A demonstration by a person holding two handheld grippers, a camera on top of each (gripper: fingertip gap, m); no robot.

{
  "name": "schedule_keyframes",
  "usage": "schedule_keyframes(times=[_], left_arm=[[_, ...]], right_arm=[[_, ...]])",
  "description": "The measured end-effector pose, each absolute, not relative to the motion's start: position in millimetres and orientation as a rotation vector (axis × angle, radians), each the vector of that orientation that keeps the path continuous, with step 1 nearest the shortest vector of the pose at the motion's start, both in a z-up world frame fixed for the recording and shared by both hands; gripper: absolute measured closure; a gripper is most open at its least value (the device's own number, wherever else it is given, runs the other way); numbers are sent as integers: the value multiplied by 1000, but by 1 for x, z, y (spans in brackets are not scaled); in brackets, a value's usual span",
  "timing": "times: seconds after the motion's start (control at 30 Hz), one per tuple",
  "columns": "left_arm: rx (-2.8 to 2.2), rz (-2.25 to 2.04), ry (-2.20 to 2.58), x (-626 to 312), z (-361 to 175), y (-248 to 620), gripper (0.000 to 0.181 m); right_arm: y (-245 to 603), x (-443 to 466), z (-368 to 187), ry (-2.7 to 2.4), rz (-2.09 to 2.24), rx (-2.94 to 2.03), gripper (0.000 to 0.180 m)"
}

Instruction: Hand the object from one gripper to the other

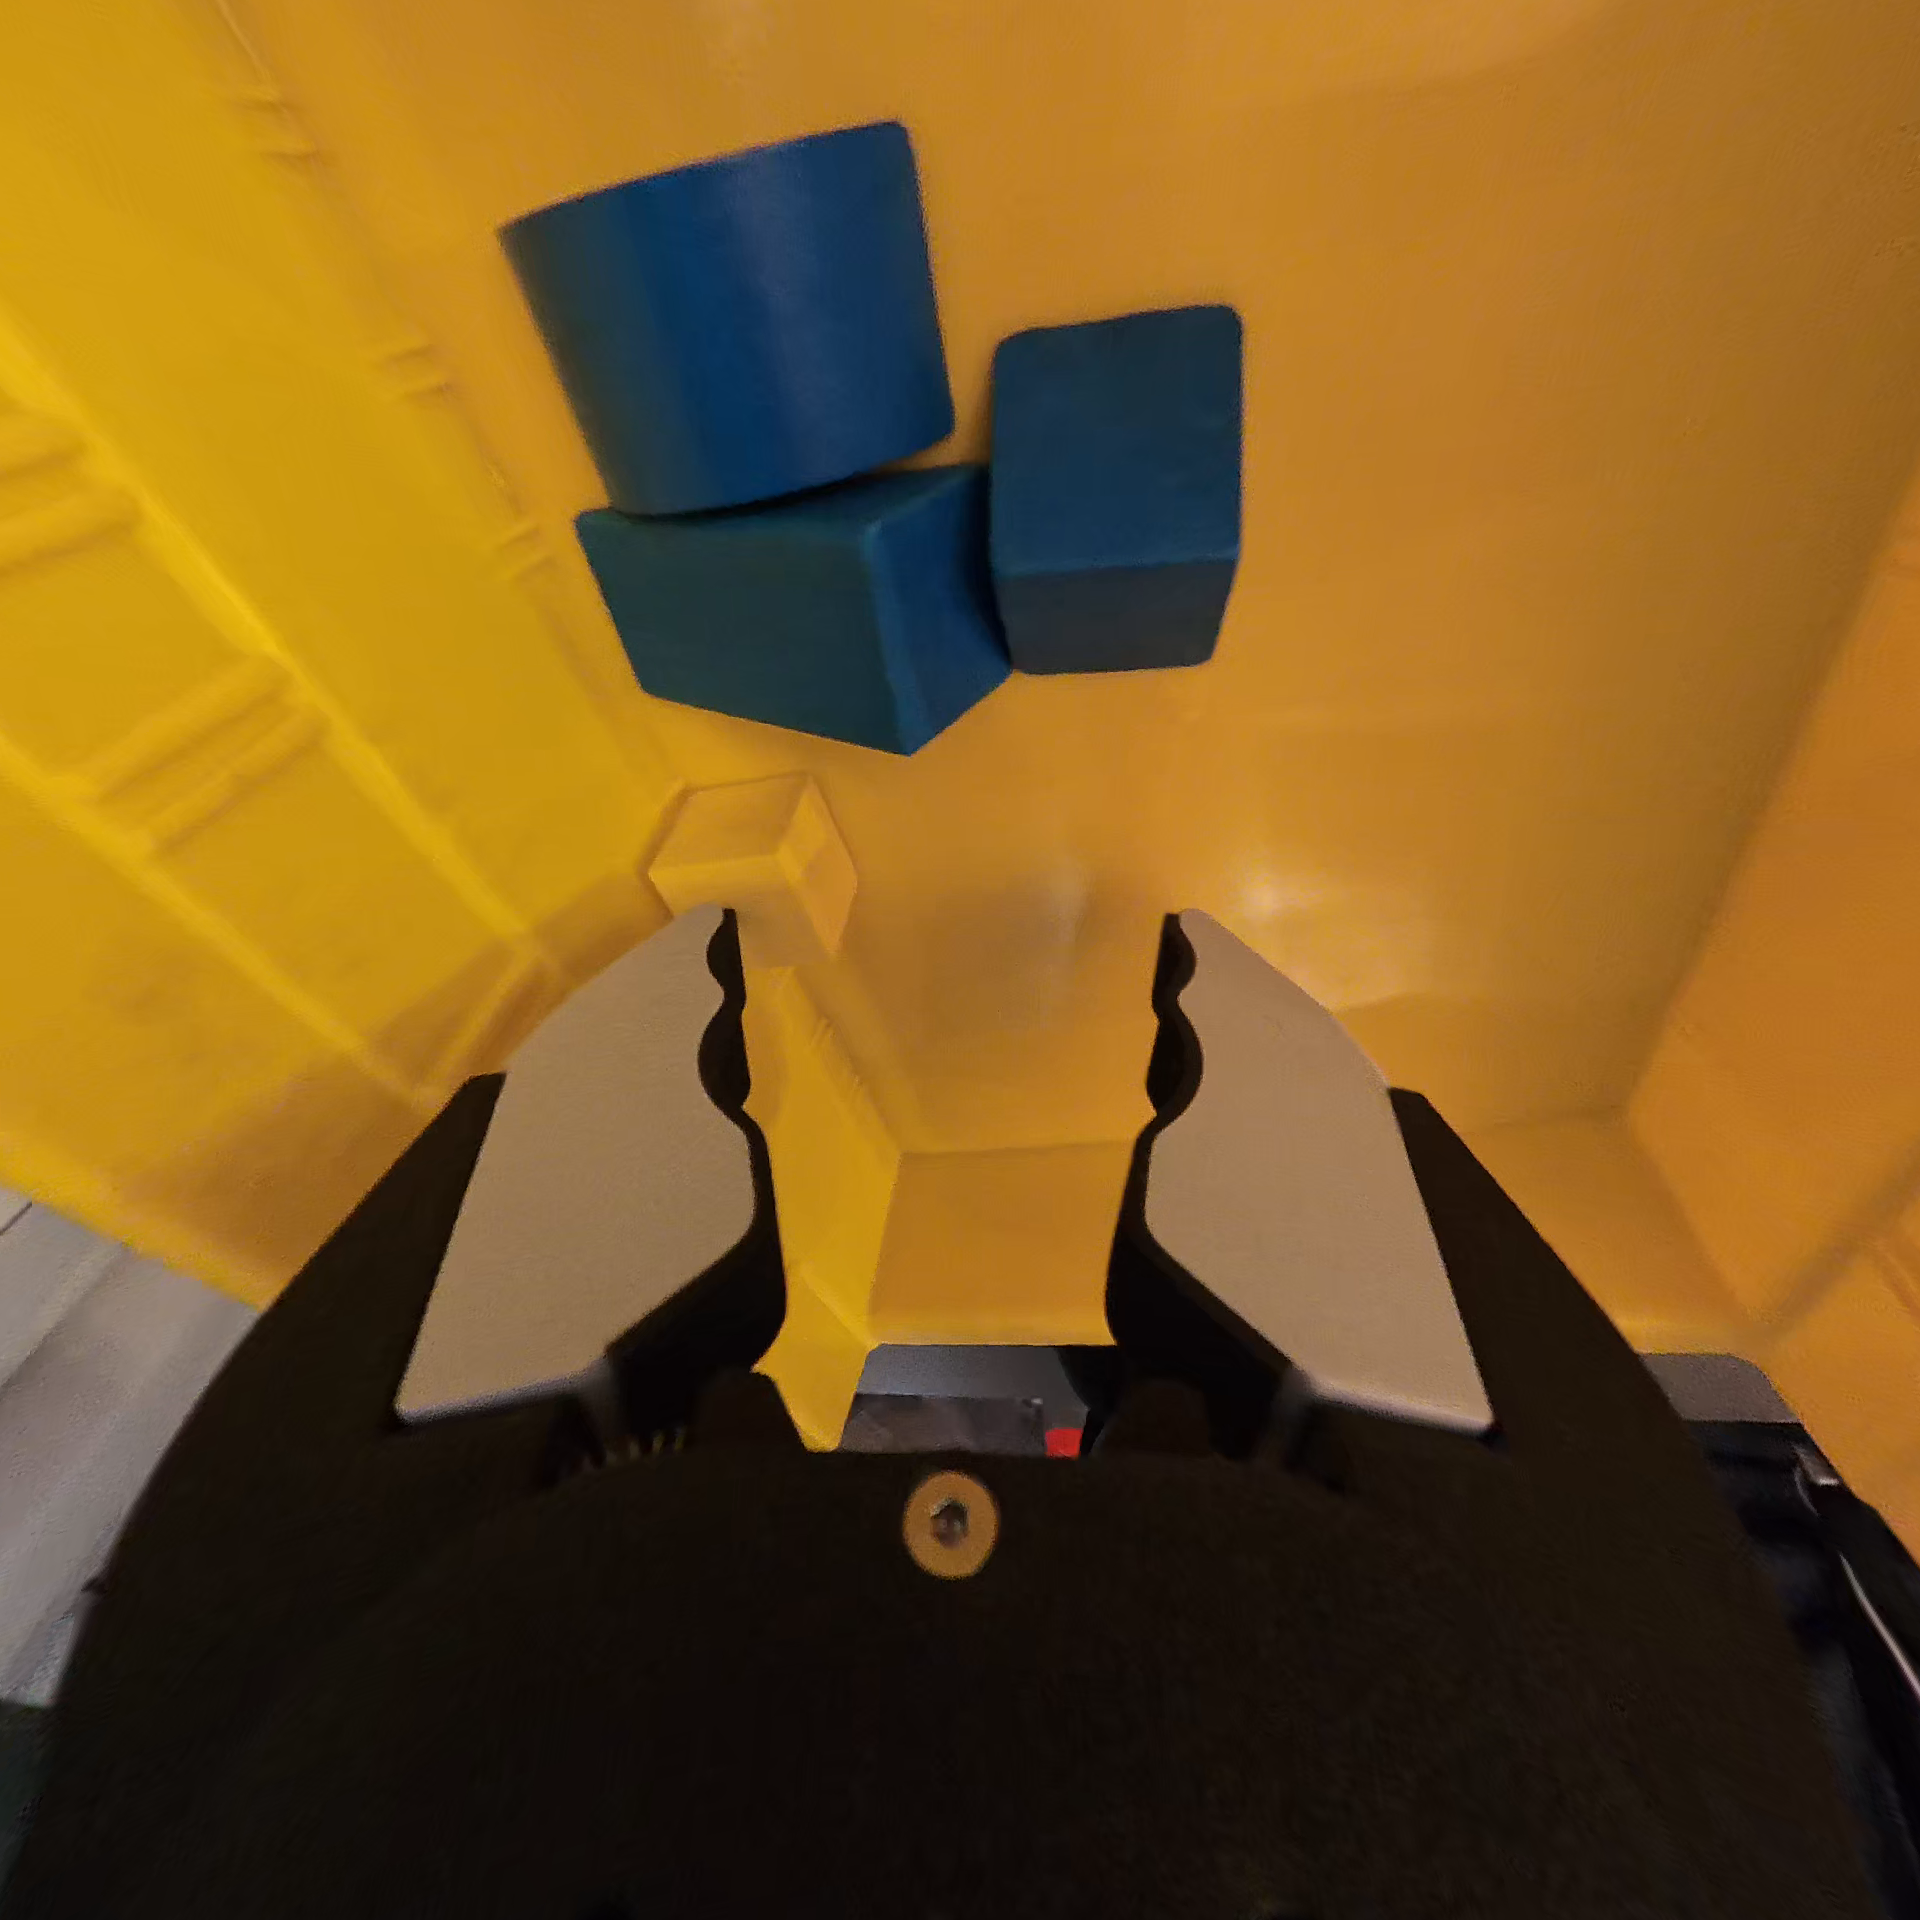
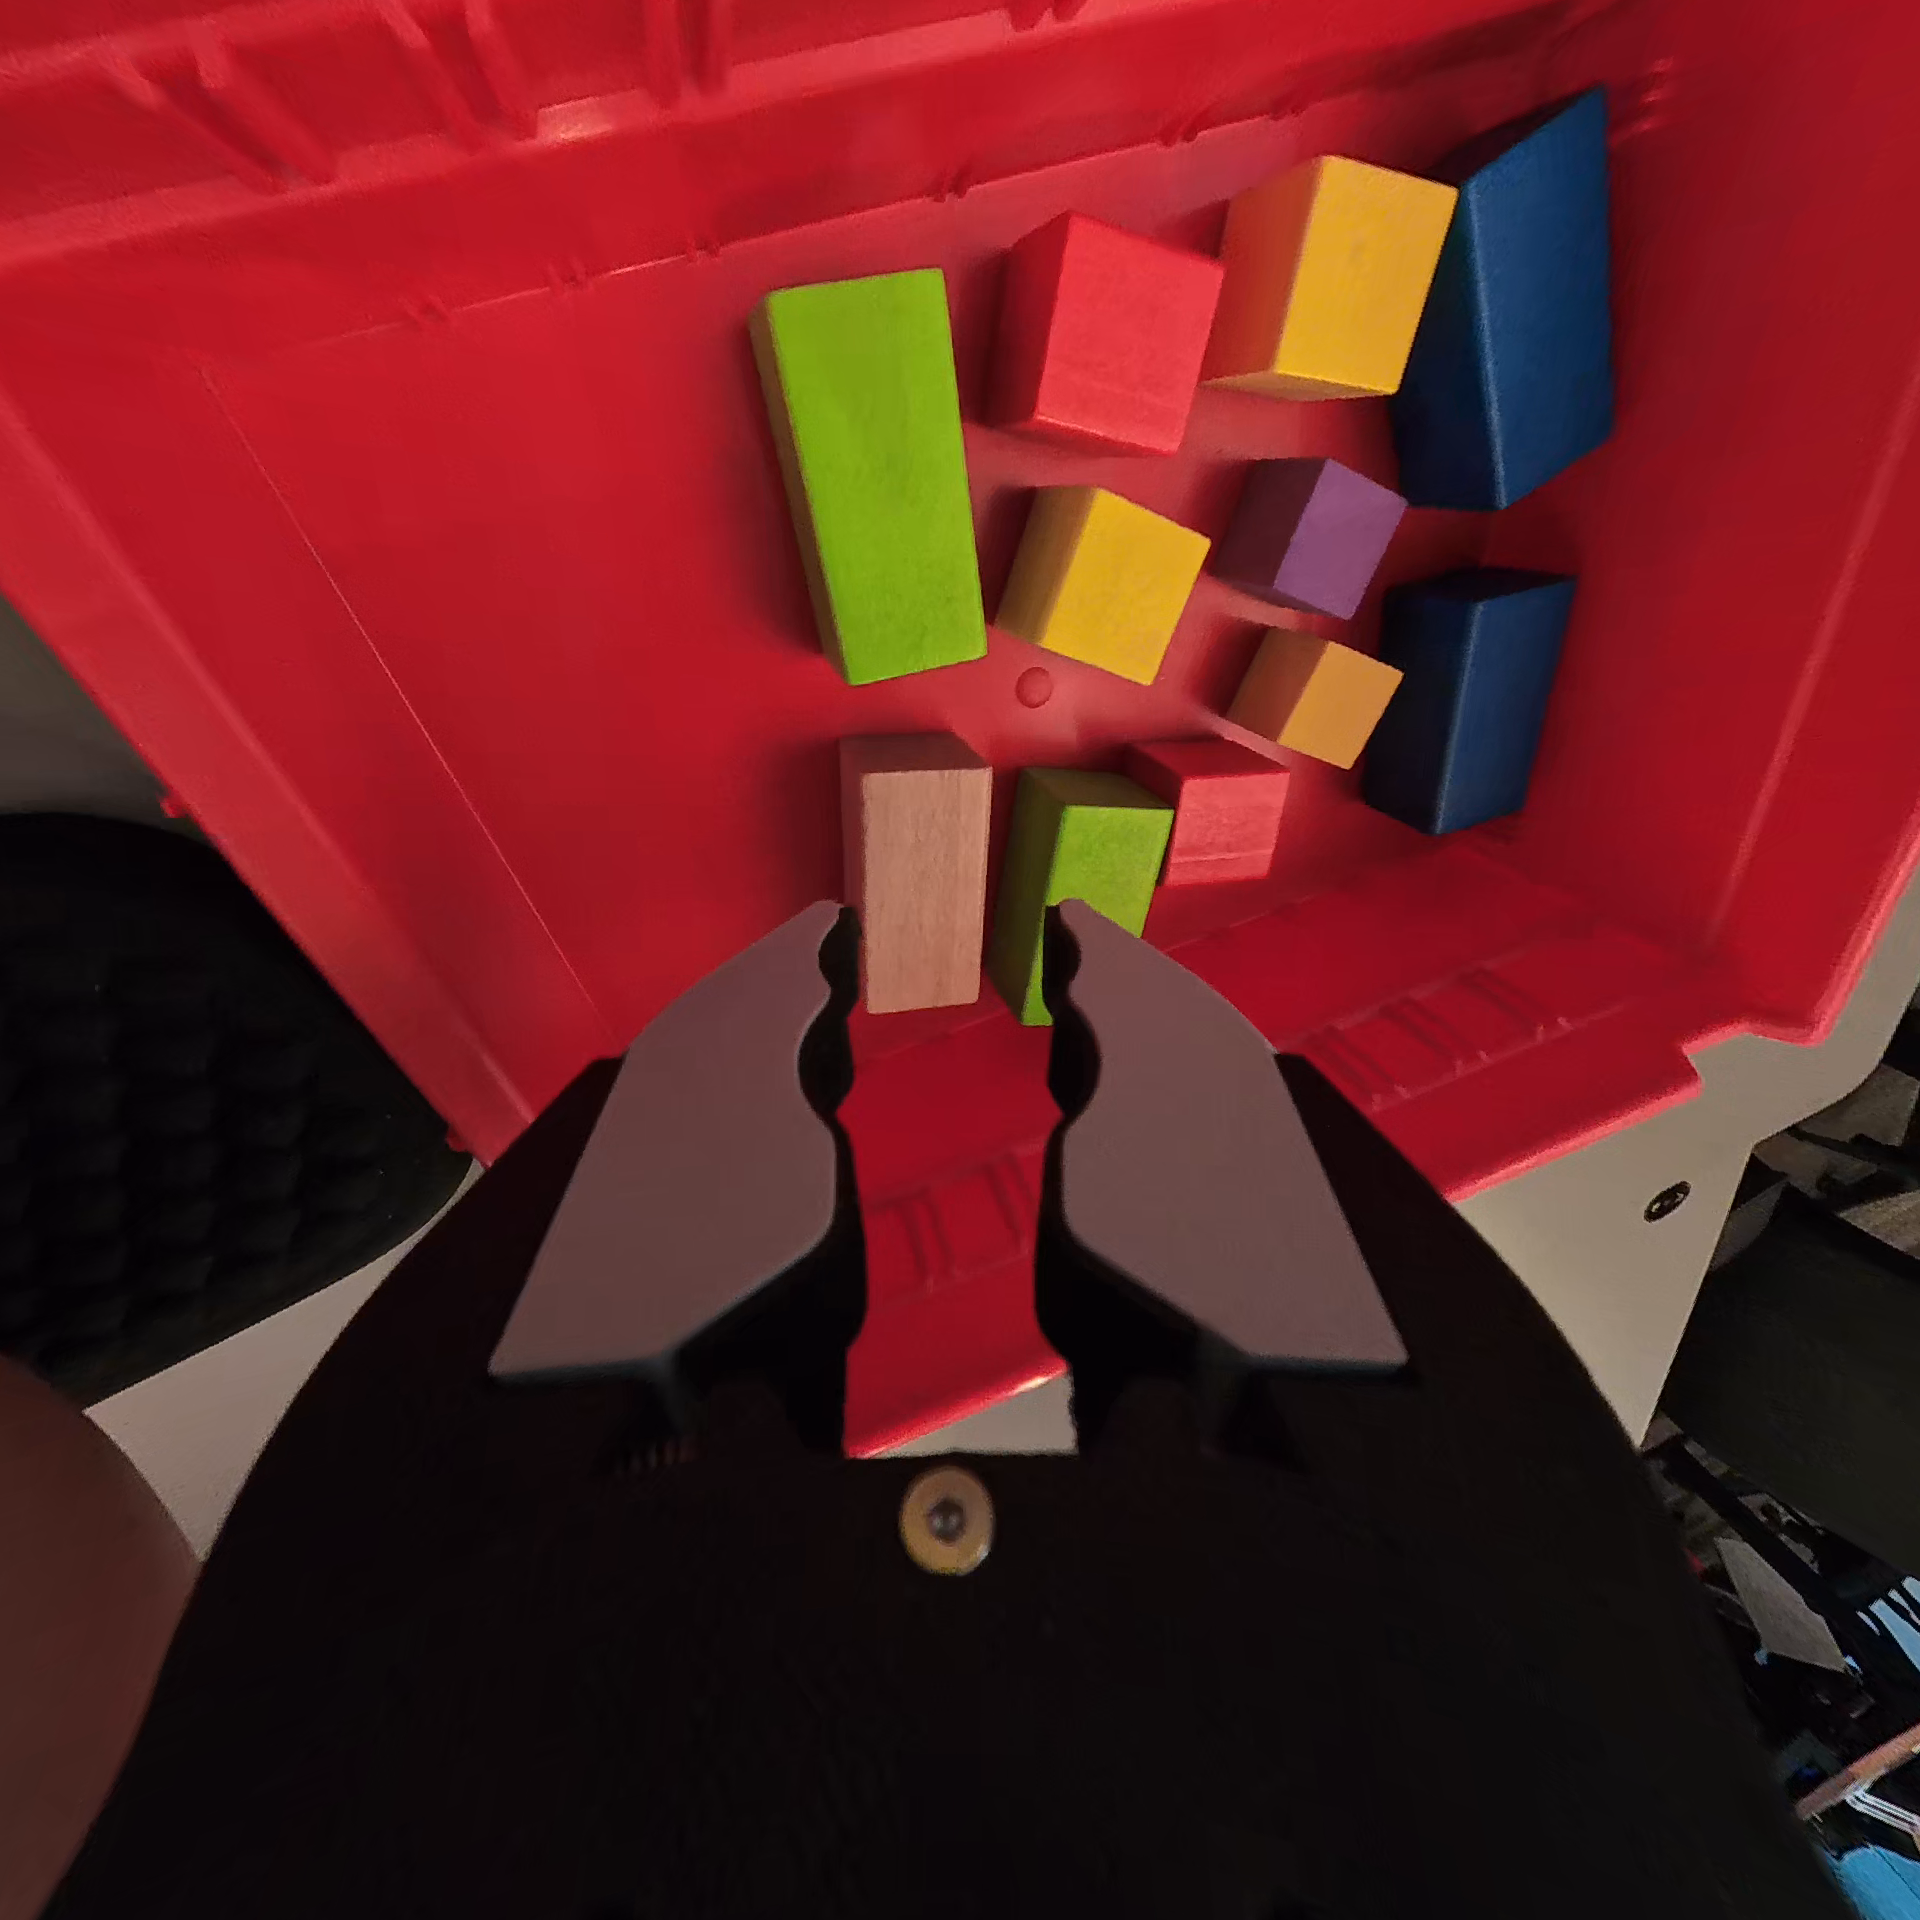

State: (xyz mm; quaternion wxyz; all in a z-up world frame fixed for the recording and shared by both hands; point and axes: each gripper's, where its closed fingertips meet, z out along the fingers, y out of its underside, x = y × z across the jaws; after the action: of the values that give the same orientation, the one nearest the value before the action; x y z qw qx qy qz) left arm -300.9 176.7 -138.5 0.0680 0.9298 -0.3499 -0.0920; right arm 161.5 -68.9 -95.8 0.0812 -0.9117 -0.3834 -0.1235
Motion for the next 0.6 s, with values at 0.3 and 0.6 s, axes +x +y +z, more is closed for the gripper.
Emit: schedule_keyframes(times=[0.3,0.6], left_arm=[[2834,-159,-1114,-286,-128,173,119],[2883,-206,-1008,-301,-127,182,119]], right_arm=[[-68,160,-100,-1168,-366,-2741,145],[-68,158,-102,-1188,-371,-2749,145]])
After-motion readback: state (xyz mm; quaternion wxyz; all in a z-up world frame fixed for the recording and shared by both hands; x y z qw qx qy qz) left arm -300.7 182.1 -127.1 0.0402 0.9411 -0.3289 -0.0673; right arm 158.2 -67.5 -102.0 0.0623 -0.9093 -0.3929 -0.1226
